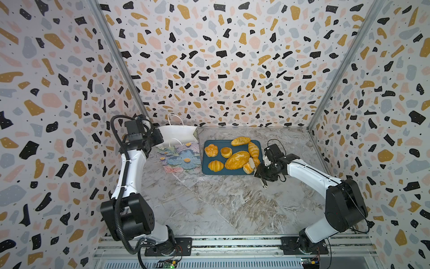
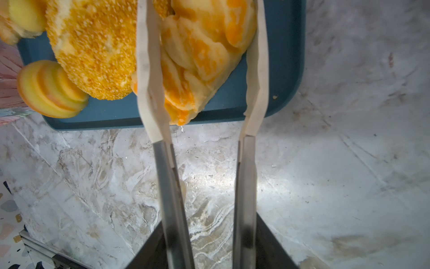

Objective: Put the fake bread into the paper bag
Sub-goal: 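Lower the tongs with the right gripper and pinch the orange-swirled braided bread, then lift the braided bread off the teal tray with the right gripper's tongs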

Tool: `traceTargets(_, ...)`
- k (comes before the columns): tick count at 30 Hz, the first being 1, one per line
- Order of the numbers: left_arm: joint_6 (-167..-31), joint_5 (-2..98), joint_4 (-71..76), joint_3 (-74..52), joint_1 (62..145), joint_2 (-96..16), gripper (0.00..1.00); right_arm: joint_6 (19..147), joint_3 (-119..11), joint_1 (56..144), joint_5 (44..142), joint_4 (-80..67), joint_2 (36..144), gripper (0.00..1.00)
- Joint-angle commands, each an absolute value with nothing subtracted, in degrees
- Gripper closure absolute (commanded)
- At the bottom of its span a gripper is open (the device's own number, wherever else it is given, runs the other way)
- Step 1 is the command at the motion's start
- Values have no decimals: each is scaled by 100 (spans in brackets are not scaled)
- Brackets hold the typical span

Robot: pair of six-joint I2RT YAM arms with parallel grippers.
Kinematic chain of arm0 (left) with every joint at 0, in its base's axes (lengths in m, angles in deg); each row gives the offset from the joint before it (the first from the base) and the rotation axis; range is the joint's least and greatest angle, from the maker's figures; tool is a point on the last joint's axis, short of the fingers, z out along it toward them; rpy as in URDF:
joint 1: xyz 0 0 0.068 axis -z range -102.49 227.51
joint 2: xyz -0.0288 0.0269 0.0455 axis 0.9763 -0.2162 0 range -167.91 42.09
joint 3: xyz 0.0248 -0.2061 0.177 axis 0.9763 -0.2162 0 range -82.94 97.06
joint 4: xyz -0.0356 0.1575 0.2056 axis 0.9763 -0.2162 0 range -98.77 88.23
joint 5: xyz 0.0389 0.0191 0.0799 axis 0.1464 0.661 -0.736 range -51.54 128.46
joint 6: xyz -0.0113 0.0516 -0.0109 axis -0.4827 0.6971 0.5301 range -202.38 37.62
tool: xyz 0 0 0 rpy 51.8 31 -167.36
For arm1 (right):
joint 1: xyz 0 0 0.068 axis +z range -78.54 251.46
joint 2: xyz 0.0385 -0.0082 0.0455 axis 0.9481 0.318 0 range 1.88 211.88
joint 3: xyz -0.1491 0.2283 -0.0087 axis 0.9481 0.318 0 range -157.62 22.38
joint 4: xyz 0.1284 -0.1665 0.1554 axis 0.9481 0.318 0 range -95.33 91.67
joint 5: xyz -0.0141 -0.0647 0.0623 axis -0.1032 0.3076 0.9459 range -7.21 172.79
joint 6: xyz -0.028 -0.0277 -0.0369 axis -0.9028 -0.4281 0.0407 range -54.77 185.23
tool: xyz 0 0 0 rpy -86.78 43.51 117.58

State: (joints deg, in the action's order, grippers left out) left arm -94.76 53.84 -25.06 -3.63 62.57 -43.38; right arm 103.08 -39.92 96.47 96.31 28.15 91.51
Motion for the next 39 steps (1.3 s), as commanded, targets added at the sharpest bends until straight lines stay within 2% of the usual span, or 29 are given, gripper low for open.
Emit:
traceTargets(1,-9504,5435,-2343,-424,6253,-4158,100,10256,-4021,9605,9789,2605,8915,55)
traceTargets(15,-9540,5446,-2230,-530,6249,-4089,100,10307,-3555,9378,10204,2121,8411,66)
traceTargets(39,-9613,5571,-2049,-662,6249,-4059,100,10417,-3238,9178,10328,1588,7486,67)
